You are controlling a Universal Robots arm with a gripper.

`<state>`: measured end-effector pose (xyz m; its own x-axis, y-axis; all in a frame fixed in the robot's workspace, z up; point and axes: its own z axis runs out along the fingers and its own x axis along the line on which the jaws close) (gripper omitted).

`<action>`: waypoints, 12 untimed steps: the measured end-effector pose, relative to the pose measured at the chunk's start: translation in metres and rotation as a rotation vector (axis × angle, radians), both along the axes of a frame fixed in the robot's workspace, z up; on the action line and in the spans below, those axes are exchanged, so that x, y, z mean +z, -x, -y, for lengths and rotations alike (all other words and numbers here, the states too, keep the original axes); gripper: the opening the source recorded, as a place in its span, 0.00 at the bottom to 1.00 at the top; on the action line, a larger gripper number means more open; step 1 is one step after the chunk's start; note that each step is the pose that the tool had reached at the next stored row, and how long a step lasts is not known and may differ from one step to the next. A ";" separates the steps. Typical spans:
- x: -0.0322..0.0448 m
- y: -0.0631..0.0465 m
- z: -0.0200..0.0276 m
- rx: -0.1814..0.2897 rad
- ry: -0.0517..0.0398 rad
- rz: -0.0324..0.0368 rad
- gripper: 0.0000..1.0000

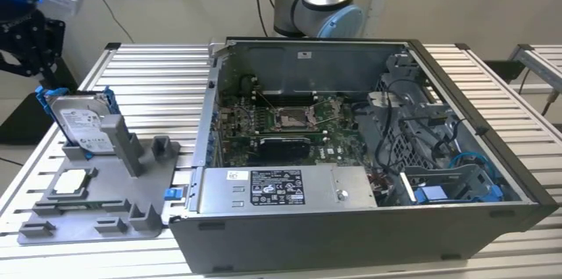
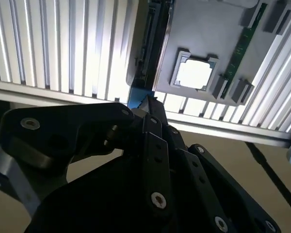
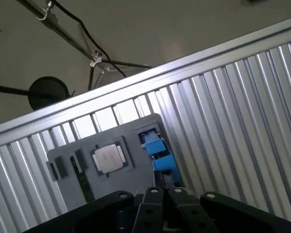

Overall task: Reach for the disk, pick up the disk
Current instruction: 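Pick up the disk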

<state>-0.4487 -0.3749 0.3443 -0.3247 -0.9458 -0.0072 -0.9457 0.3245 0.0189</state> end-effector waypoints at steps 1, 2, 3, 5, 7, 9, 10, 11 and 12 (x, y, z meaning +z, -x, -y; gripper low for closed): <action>-0.0002 0.000 0.0000 0.018 0.0000 0.0012 0.00; -0.0004 0.000 0.0000 0.036 -0.0001 0.0022 0.00; -0.0007 0.000 0.0000 0.051 -0.0001 0.0029 0.00; -0.0010 0.000 0.0000 0.078 -0.0001 0.0032 0.00; -0.0010 0.000 0.0000 0.083 -0.0001 0.0032 0.00; -0.0010 0.000 0.0000 0.083 -0.0001 0.0032 0.00; -0.0011 0.000 0.0000 0.083 -0.0002 0.0033 1.00; -0.0010 0.000 0.0000 0.083 -0.0002 0.0032 1.00; -0.0011 0.000 0.0000 0.083 -0.0002 0.0032 1.00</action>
